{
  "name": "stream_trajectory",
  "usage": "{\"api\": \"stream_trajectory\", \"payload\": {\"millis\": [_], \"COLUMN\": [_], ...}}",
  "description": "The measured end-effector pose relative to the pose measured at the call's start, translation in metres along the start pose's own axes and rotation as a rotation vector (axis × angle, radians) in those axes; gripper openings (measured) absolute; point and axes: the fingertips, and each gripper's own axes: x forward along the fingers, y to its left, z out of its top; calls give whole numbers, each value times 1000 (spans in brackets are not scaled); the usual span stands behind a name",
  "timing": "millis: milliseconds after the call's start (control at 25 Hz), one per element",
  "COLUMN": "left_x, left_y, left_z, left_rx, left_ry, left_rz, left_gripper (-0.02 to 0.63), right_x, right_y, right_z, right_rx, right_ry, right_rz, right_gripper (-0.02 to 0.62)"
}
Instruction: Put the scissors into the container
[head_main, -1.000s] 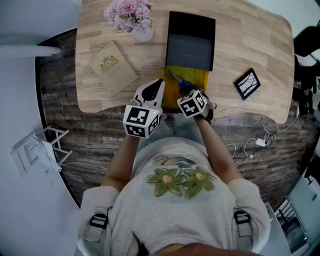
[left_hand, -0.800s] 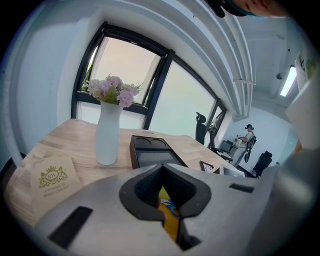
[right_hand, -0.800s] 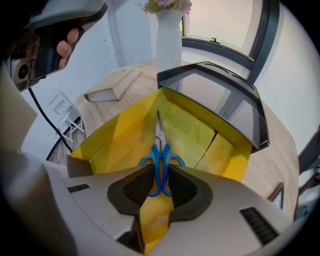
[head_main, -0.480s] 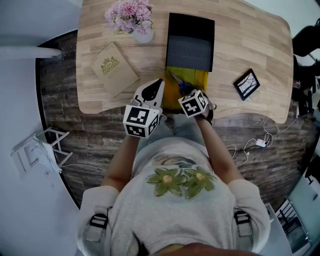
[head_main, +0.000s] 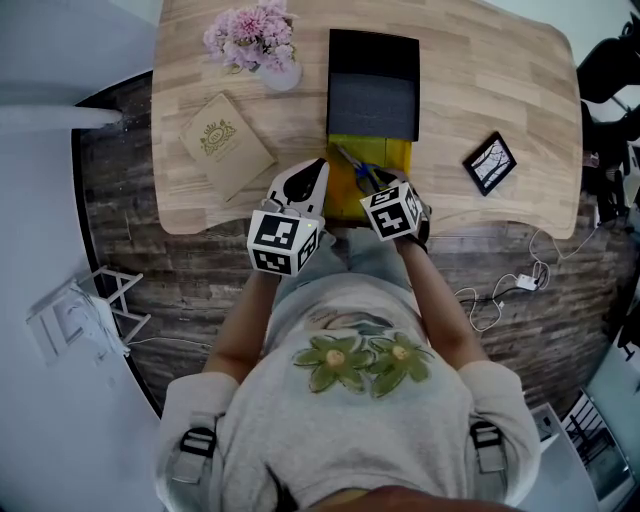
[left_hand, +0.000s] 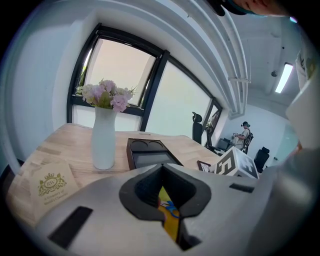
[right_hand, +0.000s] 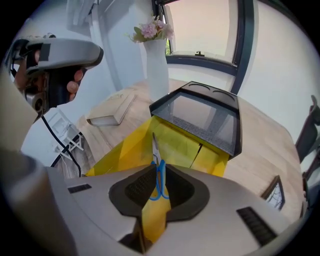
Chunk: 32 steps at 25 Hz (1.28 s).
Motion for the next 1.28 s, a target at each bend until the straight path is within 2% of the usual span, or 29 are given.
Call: {"api": "stream_trajectory", "payload": {"millis": [320, 520, 760, 1040, 1280], "left_x": [0, 0, -1, -4, -8], "left_y": [-14, -23, -31, -44, -52], "left_z": [7, 12, 14, 10, 10], "left_rx": [33, 53, 78, 105, 121], "left_ry": [-2, -8, -2, 20, 29], "left_rz": [-38, -64, -92, -127, -148], "left_gripper": [6, 8, 7, 7, 7], "right_x": [-26, -47, -71, -104, -120], "right_y": [-4, -5, 0, 6, 12], "right_z": [13, 23, 36, 47, 48], "right_rx": [27, 69, 68, 127, 137], "right_ry": [-75, -167, -270, -356, -381], "right_rz": [-11, -7, 22, 63, 89], "right_gripper": [22, 6, 6, 6, 6]}}
